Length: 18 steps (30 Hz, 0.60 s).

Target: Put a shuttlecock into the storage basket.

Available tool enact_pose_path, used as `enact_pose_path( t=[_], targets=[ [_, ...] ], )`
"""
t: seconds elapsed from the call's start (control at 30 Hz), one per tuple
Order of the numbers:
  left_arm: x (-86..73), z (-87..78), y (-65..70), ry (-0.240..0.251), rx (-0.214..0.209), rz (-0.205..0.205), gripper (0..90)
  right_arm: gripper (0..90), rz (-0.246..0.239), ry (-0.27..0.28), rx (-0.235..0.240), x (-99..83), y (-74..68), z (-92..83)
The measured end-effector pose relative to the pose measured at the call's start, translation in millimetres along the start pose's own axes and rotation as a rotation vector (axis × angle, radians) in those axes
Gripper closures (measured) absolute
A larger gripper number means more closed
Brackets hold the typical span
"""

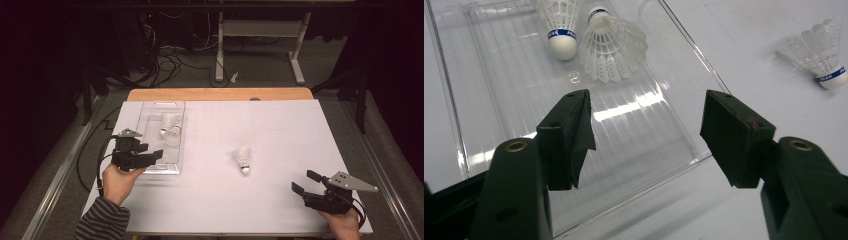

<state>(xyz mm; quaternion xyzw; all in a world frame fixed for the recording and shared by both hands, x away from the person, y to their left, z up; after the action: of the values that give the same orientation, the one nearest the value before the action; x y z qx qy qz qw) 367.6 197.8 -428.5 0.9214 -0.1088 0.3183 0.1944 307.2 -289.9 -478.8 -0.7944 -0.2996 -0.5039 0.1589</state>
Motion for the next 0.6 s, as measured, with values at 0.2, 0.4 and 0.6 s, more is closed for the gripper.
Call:
enact_pose_path(
  t=[0.2,0.4,0.6],
  targets=[
    [-3.5,-1.2,0.8,0.003,-0.002,0.003,38.0,25.5,0.0,0.0,0.0,0.0,0.0,-0.2],
    [-6.4,-3.4,2.4,0.016,-0.004,0.009,37.9,25.5,0.0,0.0,0.0,0.0,-0.1,-0.2],
    [-9.1,-5.0,3.9,0.026,-0.009,0.014,37.7,25.5,0.0,0.0,0.0,0.0,-0.1,-0.2]
  ],
)
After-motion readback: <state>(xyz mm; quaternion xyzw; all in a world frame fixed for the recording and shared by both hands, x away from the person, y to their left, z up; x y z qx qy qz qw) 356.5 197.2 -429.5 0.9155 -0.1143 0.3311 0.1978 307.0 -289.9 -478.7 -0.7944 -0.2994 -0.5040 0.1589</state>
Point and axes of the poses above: each handheld gripper's, and its own axes: z roughly forward along the jaws, x roughly out of its top, y roughly to its right, the point moved 6 cm from there along z, roughly forward along the jaws, and after that the axes turned 10 degrees about -z, right-handed, at the moved point
